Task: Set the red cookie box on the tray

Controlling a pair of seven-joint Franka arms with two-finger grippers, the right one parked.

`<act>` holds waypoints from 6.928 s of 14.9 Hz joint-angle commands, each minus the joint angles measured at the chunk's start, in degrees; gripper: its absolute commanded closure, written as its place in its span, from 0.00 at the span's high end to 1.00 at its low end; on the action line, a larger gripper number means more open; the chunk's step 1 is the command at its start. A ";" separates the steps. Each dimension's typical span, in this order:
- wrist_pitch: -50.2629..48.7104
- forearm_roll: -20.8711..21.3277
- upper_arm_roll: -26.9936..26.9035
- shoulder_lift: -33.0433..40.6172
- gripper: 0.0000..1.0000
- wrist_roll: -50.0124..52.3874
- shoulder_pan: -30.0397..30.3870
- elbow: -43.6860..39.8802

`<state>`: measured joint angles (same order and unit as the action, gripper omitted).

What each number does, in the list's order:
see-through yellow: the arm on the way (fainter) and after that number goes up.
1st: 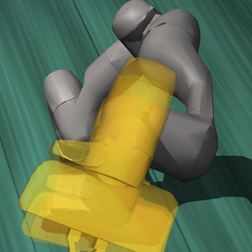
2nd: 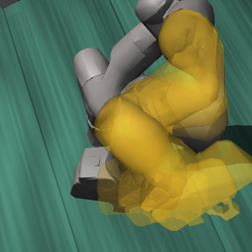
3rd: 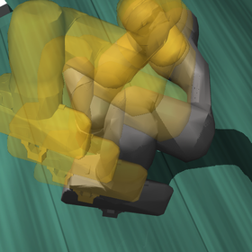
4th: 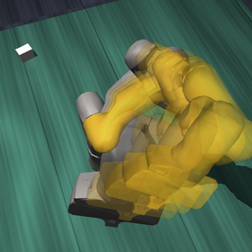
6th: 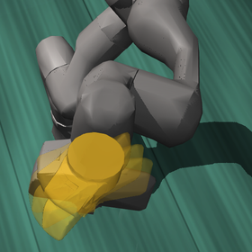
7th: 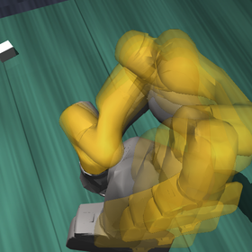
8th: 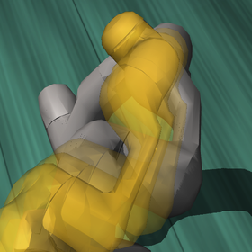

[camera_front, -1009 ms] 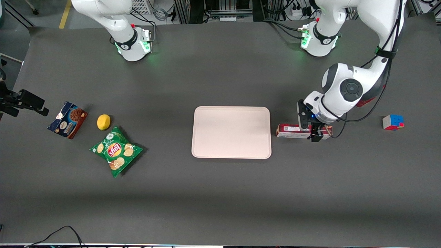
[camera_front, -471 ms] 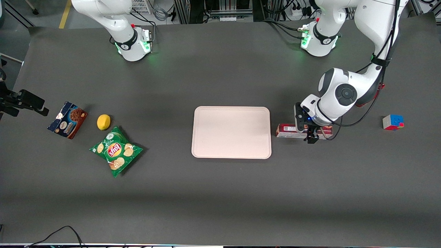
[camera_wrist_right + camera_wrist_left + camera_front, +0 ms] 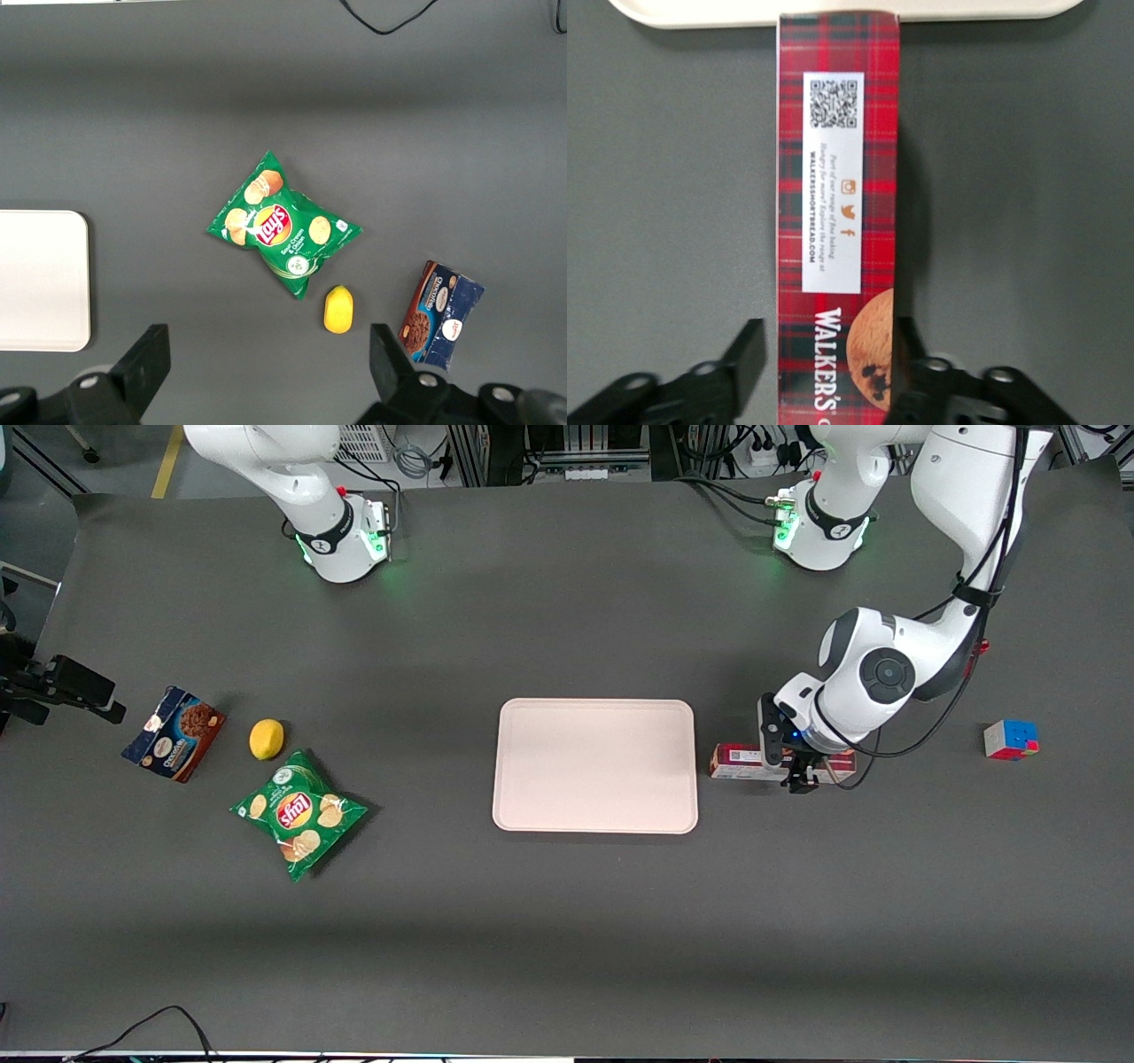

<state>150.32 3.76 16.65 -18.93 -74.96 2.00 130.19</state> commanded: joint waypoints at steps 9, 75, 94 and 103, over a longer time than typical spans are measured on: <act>-8.07 0.64 -1.88 2.75 0.05 0.08 1.16 -5.37; -11.80 19.96 21.93 -10.42 0.06 126.72 -1.65 -19.01; -10.75 29.99 21.93 -16.14 0.10 136.31 -2.44 -20.60; -10.66 32.19 22.02 -17.02 1.00 136.40 -2.44 -20.59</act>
<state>139.50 34.44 38.51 -35.27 59.69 0.00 110.44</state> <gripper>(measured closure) 0.493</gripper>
